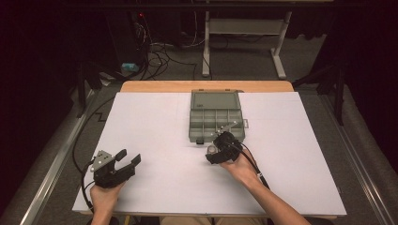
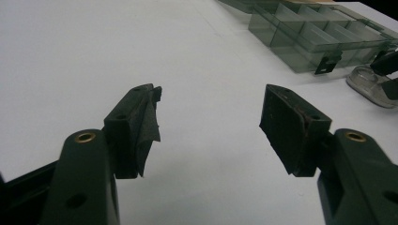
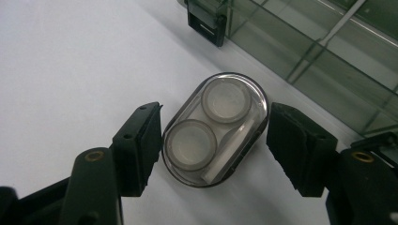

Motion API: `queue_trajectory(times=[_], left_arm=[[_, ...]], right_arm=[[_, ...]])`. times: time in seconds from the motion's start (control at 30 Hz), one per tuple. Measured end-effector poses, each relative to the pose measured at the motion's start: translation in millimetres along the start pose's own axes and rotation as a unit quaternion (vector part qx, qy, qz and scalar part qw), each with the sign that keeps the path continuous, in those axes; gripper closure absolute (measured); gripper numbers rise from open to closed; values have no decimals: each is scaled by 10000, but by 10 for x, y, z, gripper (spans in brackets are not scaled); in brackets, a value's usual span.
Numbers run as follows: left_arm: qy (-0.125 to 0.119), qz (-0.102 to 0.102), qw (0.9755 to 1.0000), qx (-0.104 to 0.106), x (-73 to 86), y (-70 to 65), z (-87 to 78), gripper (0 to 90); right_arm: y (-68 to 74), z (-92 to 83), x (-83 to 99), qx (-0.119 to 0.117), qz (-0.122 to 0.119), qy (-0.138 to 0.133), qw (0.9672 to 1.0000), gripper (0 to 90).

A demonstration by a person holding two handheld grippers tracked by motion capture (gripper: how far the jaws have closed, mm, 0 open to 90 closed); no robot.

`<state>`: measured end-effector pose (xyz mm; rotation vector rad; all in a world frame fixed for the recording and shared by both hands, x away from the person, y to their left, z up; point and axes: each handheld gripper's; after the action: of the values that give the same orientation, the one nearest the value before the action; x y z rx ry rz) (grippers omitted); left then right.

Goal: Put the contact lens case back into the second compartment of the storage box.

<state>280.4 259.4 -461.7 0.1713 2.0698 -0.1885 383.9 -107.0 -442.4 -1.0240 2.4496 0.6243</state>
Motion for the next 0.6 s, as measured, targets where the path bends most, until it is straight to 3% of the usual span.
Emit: queue_trajectory(times=[0.2,0.43,0.6], left_arm=[[4,-1,10000,6,-1,-2,3,367],[13,5,10000,19,-2,-6,5,368],[18,11,10000,28,-1,-10,4,368]], right_arm=[[38,51,-15,24,-159,83,9998,359],[62,107,-36,49,-124,130,9998,370],[77,146,-51,116,-225,171,9995,408]])
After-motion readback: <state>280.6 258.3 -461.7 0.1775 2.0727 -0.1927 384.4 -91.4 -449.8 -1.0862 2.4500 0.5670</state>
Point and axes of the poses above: each handheld gripper's, and its own axes: z roughly forward along the jaws, x roughly out of its underside, y roughly to its left, and after that the axes turned 13 degrees about -x, right-handed
